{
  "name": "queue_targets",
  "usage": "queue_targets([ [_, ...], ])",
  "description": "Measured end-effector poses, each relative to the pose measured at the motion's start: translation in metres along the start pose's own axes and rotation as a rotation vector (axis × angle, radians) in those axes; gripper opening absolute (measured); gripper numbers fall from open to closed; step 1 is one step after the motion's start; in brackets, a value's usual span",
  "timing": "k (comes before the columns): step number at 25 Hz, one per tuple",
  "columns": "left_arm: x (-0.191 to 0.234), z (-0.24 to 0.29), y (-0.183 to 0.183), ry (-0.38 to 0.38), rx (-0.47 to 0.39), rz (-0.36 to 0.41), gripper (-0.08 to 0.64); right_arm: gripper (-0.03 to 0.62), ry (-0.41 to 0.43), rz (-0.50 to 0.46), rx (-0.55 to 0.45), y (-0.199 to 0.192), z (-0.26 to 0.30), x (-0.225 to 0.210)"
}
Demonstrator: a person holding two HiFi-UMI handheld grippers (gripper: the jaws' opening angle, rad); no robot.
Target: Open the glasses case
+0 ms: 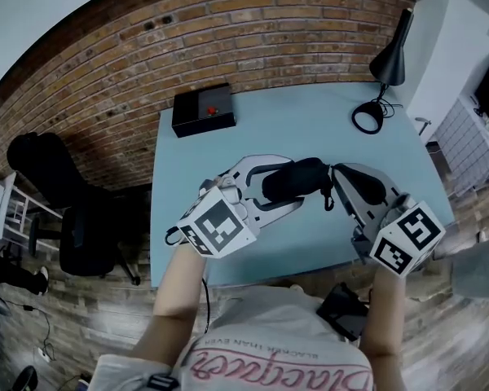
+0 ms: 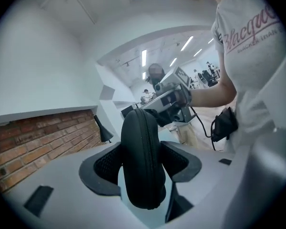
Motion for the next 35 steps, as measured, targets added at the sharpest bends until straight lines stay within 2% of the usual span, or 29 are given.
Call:
queue_targets([
  [6, -0.001, -0.004, 0.009, -0.031, -0.119, -0.071, 0.263, 0.02, 0.022, 0.083, -0.02, -0.007, -0.002, -0.004],
  [11, 0.001, -0.012, 0.018, -0.033, -0.284, -0.222, 0.258, 0.02, 0.002, 0.122, 0.003, -0.02, -0.003, -0.007],
  [13, 0.002, -0.015, 0.02, -0.04, -0.313, -0.258, 0.256, 0.02, 0.007, 0.146, -0.011, -0.023, -0.006, -0.007],
  [15, 0.002, -0.016, 0.021, -0.041, -0.336, -0.285, 0.256, 0.02, 0.021, 0.201, -0.044, -0.023, -0.007, -0.007],
  [20, 0.003, -0.02, 0.021, -0.043, -0.443, -0.343, 0.255, 0.018, 0.105, 0.45, -0.128, -0.029, -0.009, -0.007],
  [24, 0.003, -0.02, 0.021, -0.056, -0.493, -0.395, 0.253, 0.018, 0.147, 0.551, -0.16, -0.034, -0.011, -0.007],
  [26, 0.003, -0.02, 0.019, -0.056, -0.519, -0.435, 0.253, 0.02, 0.156, 0.571, -0.18, -0.034, -0.011, -0.007],
  [28, 0.004, -0.017, 0.015, -0.036, -0.513, -0.462, 0.253, 0.02, 0.118, 0.528, -0.181, -0.035, -0.01, -0.009],
  [31, 0.006, -0.008, 0.009, 0.044, -0.44, -0.445, 0.253, 0.02, 0.009, 0.395, -0.137, -0.04, -0.009, -0.013],
  [33, 0.009, -0.006, 0.005, 0.113, -0.379, -0.414, 0.255, 0.021, -0.04, 0.37, -0.132, -0.042, -0.013, -0.016],
  [35, 0.013, -0.005, 0.001, 0.175, -0.321, -0.385, 0.255, 0.033, -0.051, 0.381, -0.153, -0.04, -0.016, -0.018],
])
Point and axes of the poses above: the fingertips, and each gripper's own axes: z forward along the fingers, x to its left, y out of its top, the point moved 7 cm from there along -z, backward along the fingers, and after that the axes turned 6 degrees about -x, right-handed, at the moved point
